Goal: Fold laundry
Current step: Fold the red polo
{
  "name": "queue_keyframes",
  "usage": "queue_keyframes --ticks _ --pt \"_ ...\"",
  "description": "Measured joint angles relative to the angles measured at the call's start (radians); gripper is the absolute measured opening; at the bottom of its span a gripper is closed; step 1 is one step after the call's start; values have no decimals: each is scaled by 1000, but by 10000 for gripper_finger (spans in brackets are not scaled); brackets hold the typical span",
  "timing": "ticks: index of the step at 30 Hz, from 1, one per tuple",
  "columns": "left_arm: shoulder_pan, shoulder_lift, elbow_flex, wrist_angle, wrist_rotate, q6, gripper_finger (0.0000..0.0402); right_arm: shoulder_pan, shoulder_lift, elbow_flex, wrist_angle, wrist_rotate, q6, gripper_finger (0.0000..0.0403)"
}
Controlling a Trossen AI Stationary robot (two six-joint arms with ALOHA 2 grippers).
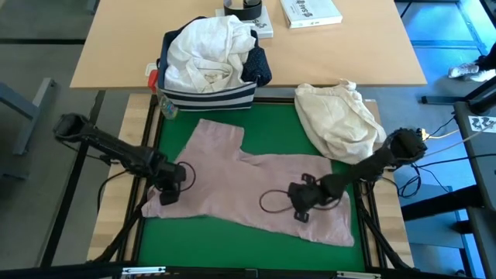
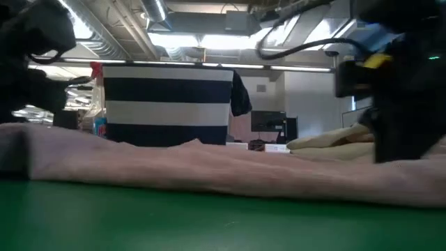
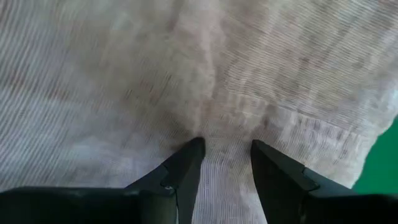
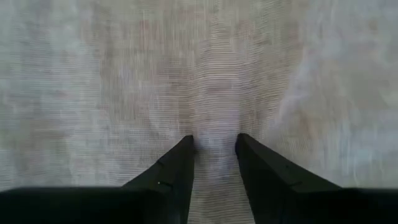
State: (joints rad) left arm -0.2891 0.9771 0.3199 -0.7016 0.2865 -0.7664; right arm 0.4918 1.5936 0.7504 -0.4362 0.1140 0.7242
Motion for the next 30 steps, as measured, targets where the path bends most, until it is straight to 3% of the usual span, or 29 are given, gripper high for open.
queue_keyframes --ticks 7,12,15,19,22,30 --pt "-58 -7 1 -14 12 -108 139 170 -15 3 -69 0 48 127" --pt "-58 0 91 -39 7 -123 139 169 -23 80 -145 -7 29 127" --pt "-58 -3 202 -32 -39 -111 139 164 -55 130 -143 52 -23 127" --pt "-58 -3 264 29 -200 -63 139 161 -61 126 -145 232 -29 127" --pt "-59 5 242 32 -250 -56 140 147 -64 87 -135 251 2 127" --pt "-71 13 63 47 -181 -87 140 150 -65 -36 -103 97 36 127"
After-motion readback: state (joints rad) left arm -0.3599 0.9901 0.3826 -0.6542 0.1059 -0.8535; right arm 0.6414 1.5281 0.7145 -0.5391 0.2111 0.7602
